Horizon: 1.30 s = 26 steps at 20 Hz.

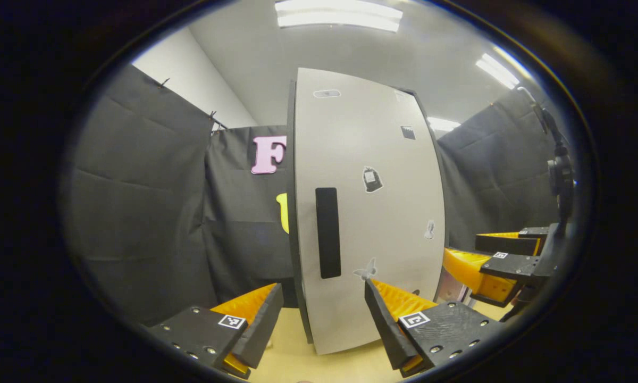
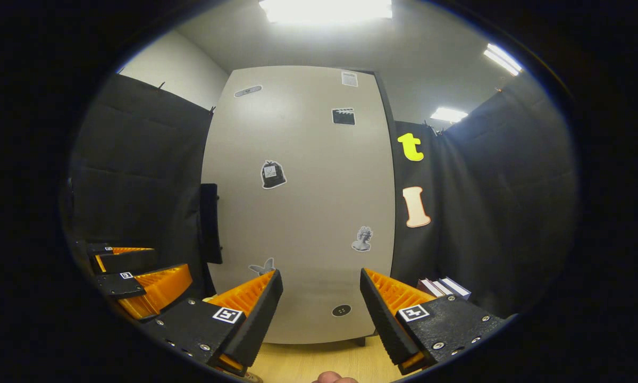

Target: Open the cabinet door with the right hand, grasp the bottle in the cabinet with the left hand and place it on the coaster, then close the cabinet door with the right hand.

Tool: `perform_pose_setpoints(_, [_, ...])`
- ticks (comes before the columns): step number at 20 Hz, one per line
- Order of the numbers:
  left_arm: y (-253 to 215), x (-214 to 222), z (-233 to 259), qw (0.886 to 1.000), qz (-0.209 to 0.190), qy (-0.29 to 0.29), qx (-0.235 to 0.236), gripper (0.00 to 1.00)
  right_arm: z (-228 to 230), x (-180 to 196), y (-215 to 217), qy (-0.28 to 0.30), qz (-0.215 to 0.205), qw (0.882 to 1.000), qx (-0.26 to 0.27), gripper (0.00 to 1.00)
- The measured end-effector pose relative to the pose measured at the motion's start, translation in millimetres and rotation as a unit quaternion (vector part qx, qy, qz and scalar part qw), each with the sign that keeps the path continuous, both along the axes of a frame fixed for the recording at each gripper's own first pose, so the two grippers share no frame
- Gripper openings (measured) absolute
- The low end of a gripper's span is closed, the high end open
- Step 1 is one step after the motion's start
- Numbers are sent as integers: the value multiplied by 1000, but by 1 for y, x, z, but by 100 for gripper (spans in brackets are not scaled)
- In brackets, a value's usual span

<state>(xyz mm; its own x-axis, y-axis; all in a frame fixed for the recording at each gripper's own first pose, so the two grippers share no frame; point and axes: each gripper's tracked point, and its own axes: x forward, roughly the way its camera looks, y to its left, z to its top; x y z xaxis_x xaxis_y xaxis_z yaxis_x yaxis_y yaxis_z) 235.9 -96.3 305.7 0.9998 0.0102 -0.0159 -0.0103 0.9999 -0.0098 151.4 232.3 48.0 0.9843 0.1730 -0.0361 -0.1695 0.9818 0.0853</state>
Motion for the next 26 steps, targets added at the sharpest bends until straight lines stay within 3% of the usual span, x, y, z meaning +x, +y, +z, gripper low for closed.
perform_pose_setpoints(4, [-2, 1, -2, 1000, -1, 2, -6, 94, -2, 3, 4, 5, 3, 1000, 3, 91])
perform_pose_setpoints(6, [0, -2, -3, 1000, 0, 6, -5, 84, -5, 5, 4, 10, 2, 1000, 3, 90])
perform_pose_setpoints(9, [-3, 0, -2, 1000, -7, 5, -8, 94, -9, 3, 5, 18, 5, 1000, 1, 91])
perform_pose_setpoints(10, [-2, 0, -3, 1000, -6, 6, -7, 89, -9, 4, 4, 17, 3, 1000, -2, 91])
perform_pose_setpoints(13, [-3, -2, -4, 1000, -7, 10, -7, 94, -5, 6, 4, 10, 3, 1000, -4, 91])
perform_pose_setpoints(14, [-4, -2, -3, 1000, -8, 9, -7, 89, -4, 6, 4, 8, 4, 1000, -6, 91])
perform_pose_setpoints(17, [-6, -2, -4, 1000, -15, 8, -8, 88, -3, 4, 6, 5, 12, 1000, -9, 91])
perform_pose_setpoints(18, [-7, -1, -3, 1000, -17, 9, -8, 93, -4, 3, 5, 5, 12, 1000, -9, 91])
perform_pose_setpoints(20, [-9, -1, -3, 1000, -20, 9, -7, 89, -4, 3, 4, 7, 9, 1000, -6, 91])
perform_pose_setpoints(21, [-8, -2, -4, 1000, -20, 9, -6, 94, -4, 4, 2, 7, 7, 1000, -4, 91])
perform_pose_setpoints(22, [-8, -3, -2, 1000, -20, 7, -4, 89, -4, 4, 2, 8, 6, 1000, -2, 91])
perform_pose_setpoints(26, [-7, -3, -5, 1000, -16, 13, -6, 88, -6, 5, -1, 11, 5, 1000, -1, 91])
